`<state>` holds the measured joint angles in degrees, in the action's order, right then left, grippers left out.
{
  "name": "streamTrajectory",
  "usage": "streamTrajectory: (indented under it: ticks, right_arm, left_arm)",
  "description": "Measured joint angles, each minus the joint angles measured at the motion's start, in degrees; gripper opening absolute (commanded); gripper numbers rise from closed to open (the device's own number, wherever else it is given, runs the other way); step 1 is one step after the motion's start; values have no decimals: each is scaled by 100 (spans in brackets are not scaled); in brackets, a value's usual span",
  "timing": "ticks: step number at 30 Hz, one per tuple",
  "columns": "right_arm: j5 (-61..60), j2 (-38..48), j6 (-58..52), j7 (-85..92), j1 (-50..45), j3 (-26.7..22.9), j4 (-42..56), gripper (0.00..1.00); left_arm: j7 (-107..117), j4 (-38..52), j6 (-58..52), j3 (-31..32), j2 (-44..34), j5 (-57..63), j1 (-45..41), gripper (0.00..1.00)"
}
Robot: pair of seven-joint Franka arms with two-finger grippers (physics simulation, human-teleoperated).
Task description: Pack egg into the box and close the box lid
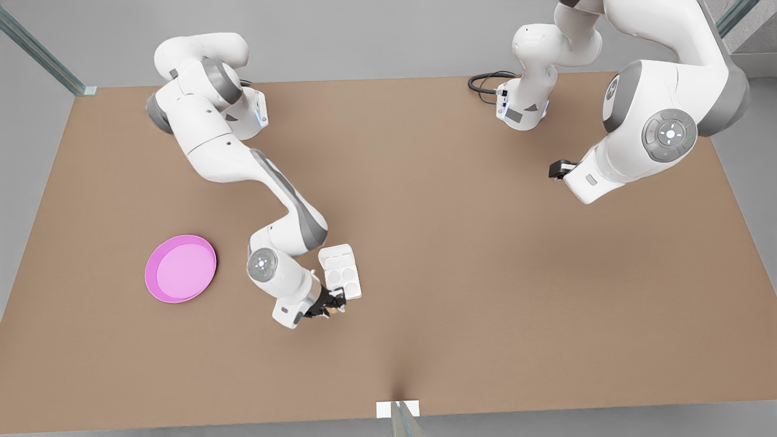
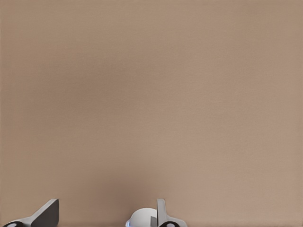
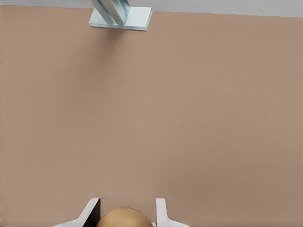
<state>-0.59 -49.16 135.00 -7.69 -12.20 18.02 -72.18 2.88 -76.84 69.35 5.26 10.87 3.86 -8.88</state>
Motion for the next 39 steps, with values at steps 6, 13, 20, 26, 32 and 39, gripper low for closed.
streamTrajectory:
  ticks: [6, 13, 20, 26, 32, 39]
  right_arm:
    - [-55, 73, -21, -491, -63, 3, -516, 39]
    - [-16, 381, -45, -969, 32, 80, -1098, 100]
    - [75, 650, -152, -1389, 58, 97, -918, 100]
    - [547, 3419, -2492, -881, 2278, -145, -965, 100]
    - [682, 3292, -4342, -402, 3442, -202, -762, 100]
    - [826, 3302, -5390, -3, 3329, 157, -521, 100]
  left_arm:
    - [-1, 0, 3, 0, 0, 4, 0, 100]
    - [-1, 0, 5, 0, 0, 6, 0, 100]
    - [-2, 0, 10, -8, 9, 2, 8, 100]
    - [398, 47, -214, -4, 559, -320, -1249, 21]
    - [2611, 208, 1637, 14, 1999, -1757, -3594, 21]
    - [4839, 210, 4451, 8, 3089, -1843, -4192, 21]
